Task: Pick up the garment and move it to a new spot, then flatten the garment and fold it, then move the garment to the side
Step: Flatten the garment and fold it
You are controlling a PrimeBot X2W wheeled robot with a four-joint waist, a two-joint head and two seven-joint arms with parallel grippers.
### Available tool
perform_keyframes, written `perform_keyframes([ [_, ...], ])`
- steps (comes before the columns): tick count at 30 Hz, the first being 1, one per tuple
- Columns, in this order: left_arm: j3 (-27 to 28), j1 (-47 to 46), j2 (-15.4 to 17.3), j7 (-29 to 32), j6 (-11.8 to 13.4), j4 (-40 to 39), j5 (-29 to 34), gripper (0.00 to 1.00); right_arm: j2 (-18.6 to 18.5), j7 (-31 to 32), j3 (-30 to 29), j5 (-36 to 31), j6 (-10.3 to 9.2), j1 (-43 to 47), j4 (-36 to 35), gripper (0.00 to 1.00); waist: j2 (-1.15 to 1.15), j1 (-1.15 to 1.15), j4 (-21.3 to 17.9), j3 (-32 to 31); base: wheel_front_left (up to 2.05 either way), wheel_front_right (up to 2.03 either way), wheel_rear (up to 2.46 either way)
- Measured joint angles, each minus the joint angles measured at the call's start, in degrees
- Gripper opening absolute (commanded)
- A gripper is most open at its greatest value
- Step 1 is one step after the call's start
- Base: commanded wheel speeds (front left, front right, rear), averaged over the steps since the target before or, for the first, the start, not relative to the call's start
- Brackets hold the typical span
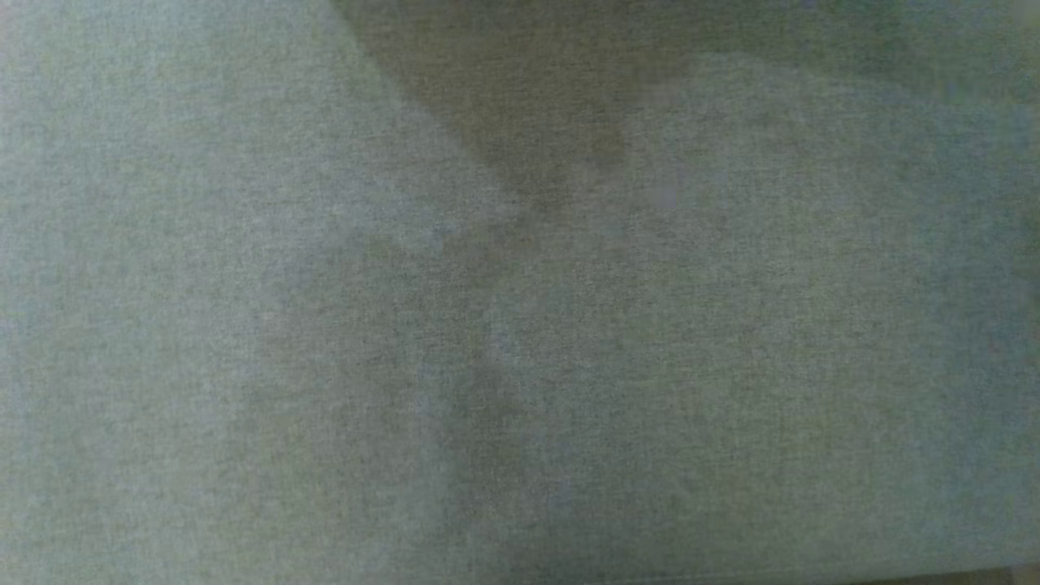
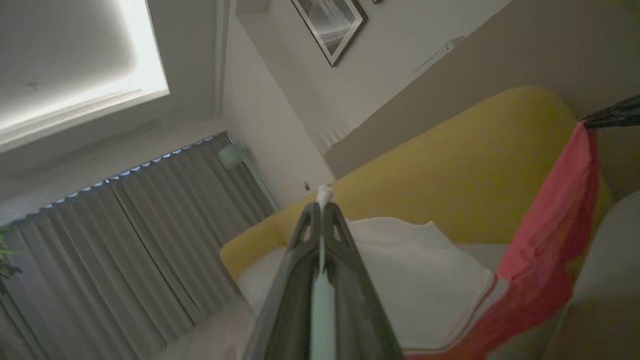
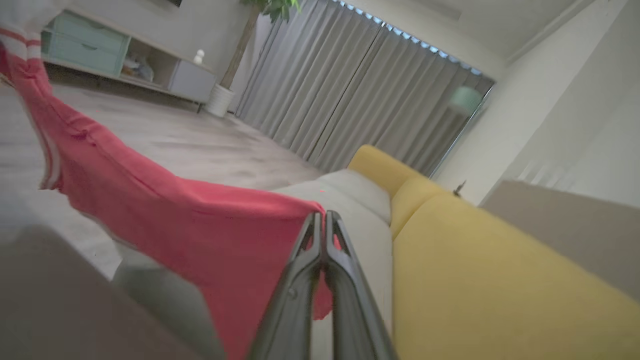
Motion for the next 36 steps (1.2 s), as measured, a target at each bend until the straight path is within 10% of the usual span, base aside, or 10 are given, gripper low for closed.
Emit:
perform_keyframes([
  [21,-2.2,74.8,10.0,0.1,4.7,-18.8,-11.8,0.00,0.1,0.1,-4.9,6.0,0.00,56.4,-11.1,0.00,0.01,-0.04,-0.3,-15.7,0.00,0.00,0.00],
  [36,-3.5,78.3,15.2,5.8,3.1,-26.6,-15.5,0.00,-1.0,0.1,-8.9,7.5,0.00,69.1,-16.0,0.00,0.01,-0.03,0.1,-20.0,0.00,0.00,0.00],
])
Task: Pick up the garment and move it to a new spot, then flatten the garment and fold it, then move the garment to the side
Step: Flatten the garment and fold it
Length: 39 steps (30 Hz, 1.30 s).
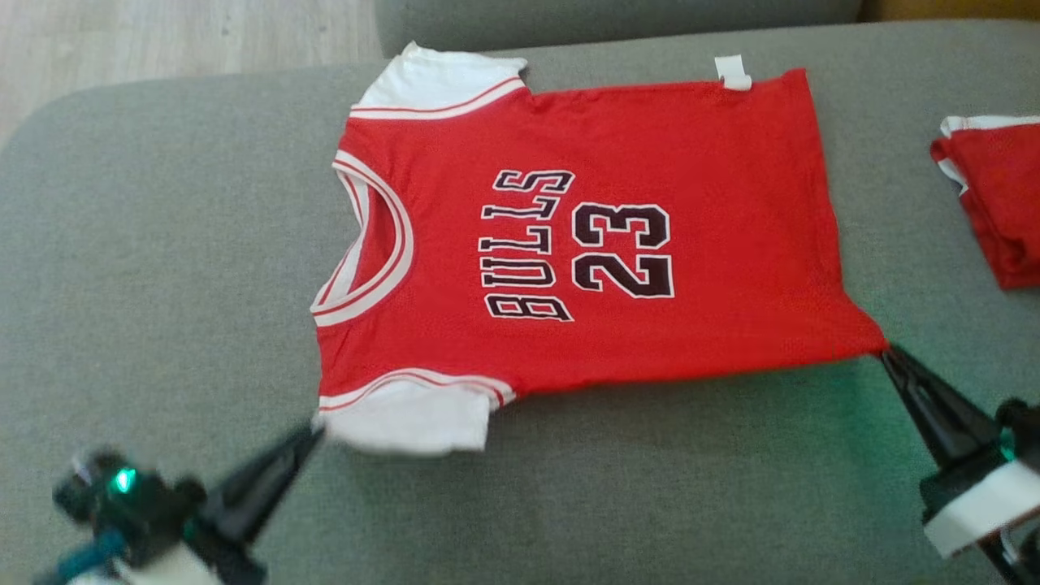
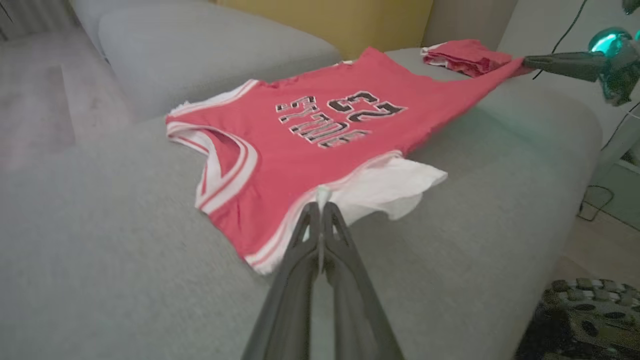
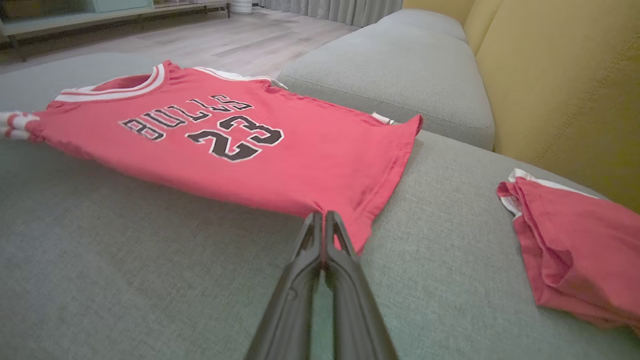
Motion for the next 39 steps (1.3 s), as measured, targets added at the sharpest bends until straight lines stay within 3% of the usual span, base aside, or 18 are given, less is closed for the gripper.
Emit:
perform_keyframes([
  [8,3.4,-15.9,-0.7,2.2,0.0,1.7,5.1,0.00,0.0,0.0,4.1,1.3,0.00,-9.5,2.2,0.00,0.00,0.02,-1.1,4.0,0.00,0.00,0.00],
  [16,3.3,-31.2,-2.6,3.5,-3.0,7.8,9.6,0.00,0.1,0.0,9.1,1.5,0.00,-22.8,8.5,0.00,0.00,0.02,-2.3,9.5,0.00,0.00,0.00],
  [26,-2.3,-46.7,-5.8,2.4,-4.5,18.4,12.0,0.00,2.4,0.0,15.7,2.5,0.00,-37.4,15.9,0.00,0.00,0.03,-3.5,15.1,0.00,0.00,0.00],
  [27,-3.2,-47.6,-6.2,2.4,-4.5,19.4,11.9,0.00,2.7,0.0,16.2,2.8,0.00,-38.5,16.5,0.21,0.00,0.03,-3.6,15.5,0.00,0.00,0.00],
  [28,-4.1,-48.3,-6.6,2.3,-4.5,20.4,11.5,0.05,3.0,0.0,16.3,2.9,0.00,-39.3,16.9,0.79,-0.01,0.03,-3.6,15.8,0.00,0.00,0.00],
  [29,-4.5,-48.7,-7.1,2.2,-4.5,21.5,11.0,0.64,3.4,0.0,16.3,3.0,0.00,-39.9,17.0,1.00,0.00,0.03,-3.7,16.1,0.00,0.00,0.00],
  [30,-4.8,-49.0,-7.5,1.7,-4.5,22.7,10.9,1.00,3.7,0.0,16.2,3.0,0.00,-40.3,17.0,1.00,-0.01,0.03,-3.8,16.2,0.00,0.00,0.00],
  [33,-4.2,-48.9,-9.0,-0.8,-3.5,25.5,9.6,1.00,5.1,0.0,14.4,2.6,0.00,-40.5,16.6,1.00,-0.01,0.02,-3.8,15.7,0.00,0.00,0.00],
  [39,-0.9,-43.1,-11.6,-3.0,3.0,26.4,4.6,1.00,7.4,0.0,8.9,1.4,0.00,-36.7,14.6,1.00,0.00,0.01,-3.8,13.4,0.00,0.00,0.00],
])
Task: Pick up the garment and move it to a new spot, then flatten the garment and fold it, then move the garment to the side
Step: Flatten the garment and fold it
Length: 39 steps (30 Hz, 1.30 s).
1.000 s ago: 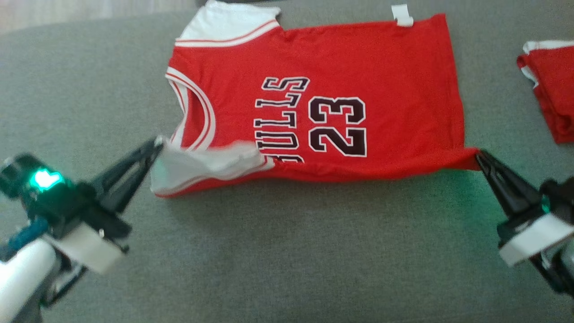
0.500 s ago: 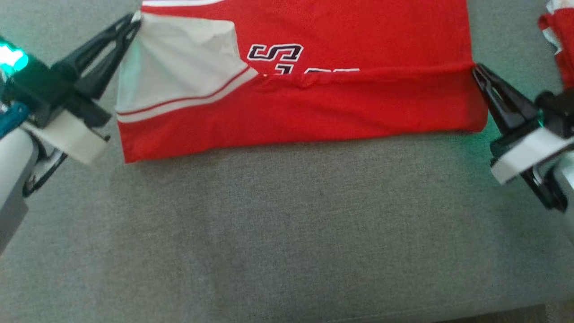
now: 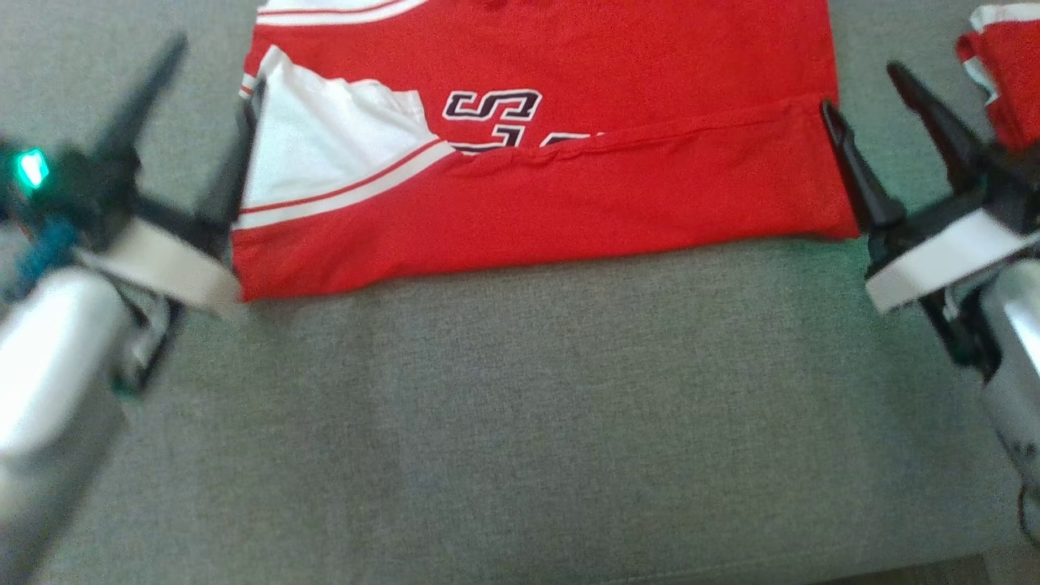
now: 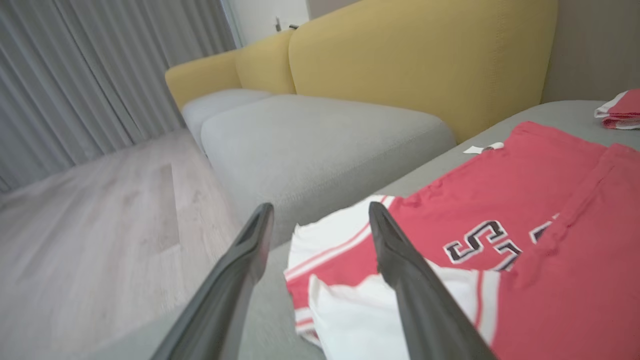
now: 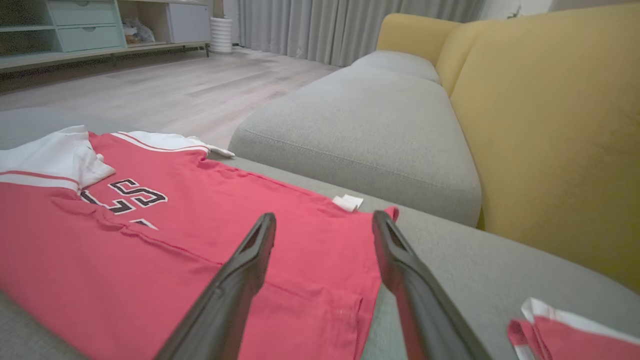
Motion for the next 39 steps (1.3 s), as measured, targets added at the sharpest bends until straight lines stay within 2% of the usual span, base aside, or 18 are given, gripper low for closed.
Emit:
perform_keyframes([
  [5,1.2,13.4,-3.9,0.0,5.4,-1.1,-7.0,1.00,2.6,0.0,-5.1,-1.0,0.00,7.1,-1.8,1.00,0.00,-0.01,0.1,-2.7,0.00,0.00,0.00],
  [10,3.0,22.3,-8.1,2.5,8.6,-0.5,-16.0,1.00,4.2,0.0,-7.8,-1.9,0.00,11.2,-3.0,1.00,0.00,-0.01,0.0,-4.6,0.00,0.00,0.00],
  [18,4.8,24.5,-9.0,5.7,14.4,3.1,-19.0,1.00,4.6,0.0,-8.4,-2.4,0.00,13.6,-3.4,1.00,0.00,0.00,-0.5,-5.1,0.00,0.00,0.00],
  [21,4.7,24.4,-9.1,7.5,14.5,3.4,-19.4,1.00,4.6,0.0,-8.5,-2.6,0.00,13.6,-3.4,1.00,0.00,0.00,-0.6,-4.8,0.00,0.00,0.00],
  [24,3.3,23.4,-8.7,9.8,12.6,3.1,-19.4,1.00,4.8,0.0,-8.7,-2.8,0.00,13.6,-3.3,1.00,0.00,0.00,-0.4,-4.6,0.00,0.00,0.00],
  [26,2.8,23.0,-8.6,10.5,11.8,3.1,-19.3,0.70,4.9,0.0,-8.7,-2.8,0.00,13.6,-3.1,1.00,0.00,0.00,-0.2,-4.7,0.00,0.00,0.00],
  [27,2.3,22.9,-8.6,10.7,11.0,3.0,-19.3,0.00,5.0,0.0,-8.7,-2.8,0.00,13.6,-2.9,1.00,0.00,0.00,-0.1,-4.9,0.00,0.00,0.00],
  [31,0.8,23.0,-8.6,11.0,9.1,2.3,-19.0,0.00,5.2,0.0,-9.0,-2.5,0.00,13.8,-0.4,1.00,0.00,0.00,0.5,-5.9,0.00,0.00,0.00],
  [35,0.7,23.7,-8.2,9.5,9.1,1.4,-18.3,0.00,6.3,0.0,-9.1,-1.4,0.00,13.8,6.5,1.00,0.00,0.01,1.0,-7.2,0.00,0.00,0.00],
  [39,0.7,23.9,-7.9,8.2,7.6,0.0,-18.6,0.00,8.4,0.8,-9.3,4.2,0.00,13.6,14.1,1.00,0.00,0.01,1.6,-8.8,0.00,0.00,0.00],
])
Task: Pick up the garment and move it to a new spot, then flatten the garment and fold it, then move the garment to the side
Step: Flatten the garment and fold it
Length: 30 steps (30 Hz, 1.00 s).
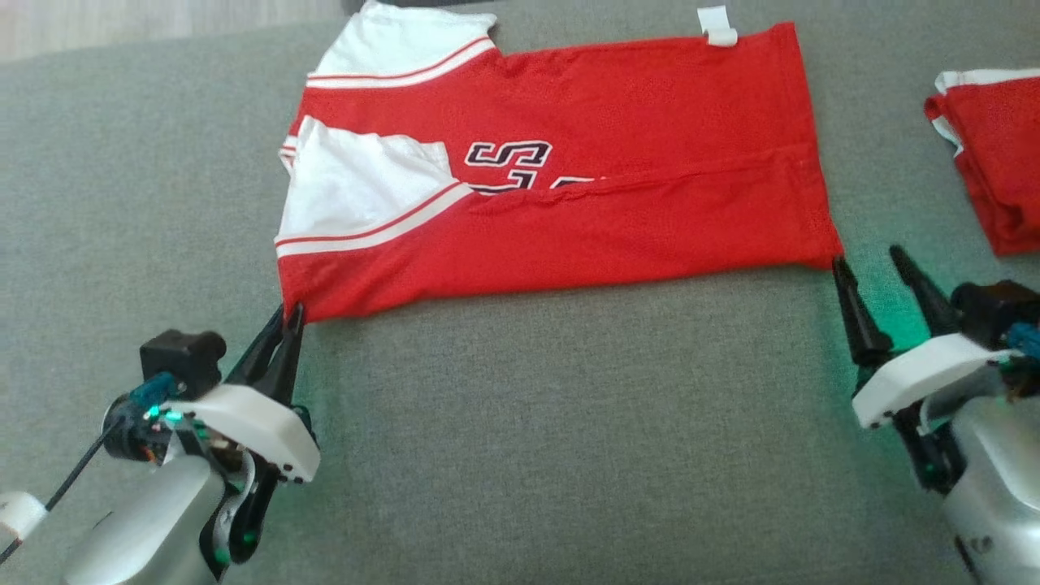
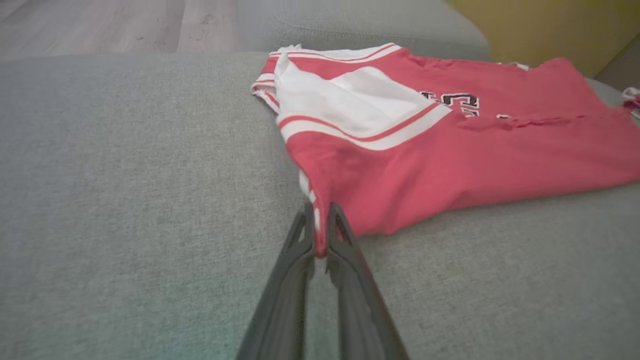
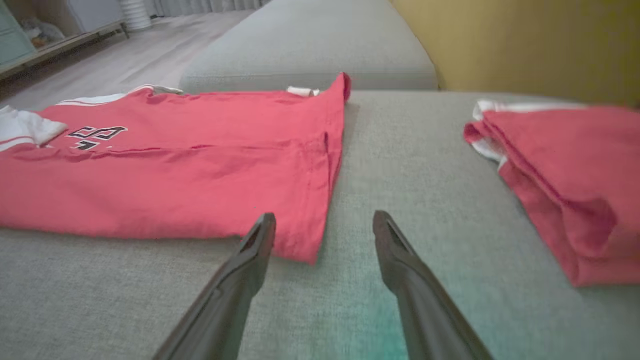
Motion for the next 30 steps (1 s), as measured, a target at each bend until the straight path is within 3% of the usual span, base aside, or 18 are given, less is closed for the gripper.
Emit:
perform_keyframes([
  [15,-0.4,0.9,0.7,-0.6,0.0,-1.1,0.8,0.00,1.7,8.4,6.6,11.6,0.00,-9.6,12.8,1.00,0.00,0.00,1.4,-0.5,0.00,0.00,0.00],
  [16,-0.5,0.5,0.7,-0.6,0.0,-1.1,0.9,0.00,1.7,9.3,7.2,12.0,0.00,-9.9,13.7,0.86,0.00,0.00,1.6,-0.4,0.00,0.00,0.00],
  [17,-0.7,0.3,0.7,-0.6,0.0,-1.1,1.0,0.00,1.7,10.1,7.9,12.3,0.00,-10.0,14.3,0.48,0.00,0.00,1.8,-0.4,0.00,0.00,0.00],
  [18,-0.9,0.0,0.7,-0.6,0.0,-1.0,1.3,0.00,1.6,10.8,8.4,12.8,0.00,-10.2,14.4,0.27,0.00,0.00,2.0,-0.3,0.00,0.00,0.00],
  [19,-1.0,-0.2,0.7,-0.6,0.0,-1.0,1.4,0.00,1.4,11.8,9.3,13.4,0.00,-10.7,14.4,0.00,0.00,0.00,2.2,-0.4,0.00,0.00,0.00],
  [23,-1.3,-0.4,0.5,-1.2,-0.5,-0.8,1.4,0.00,-0.3,12.5,12.5,15.2,0.00,-10.8,12.6,0.00,0.00,0.00,2.7,-1.0,0.00,0.00,0.00],
  [30,-2.0,3.4,0.6,-2.7,-0.2,-3.4,1.4,0.00,-7.7,12.3,17.2,18.1,0.00,-7.2,7.0,0.00,0.00,0.00,3.3,-3.6,0.00,0.00,0.00],
])
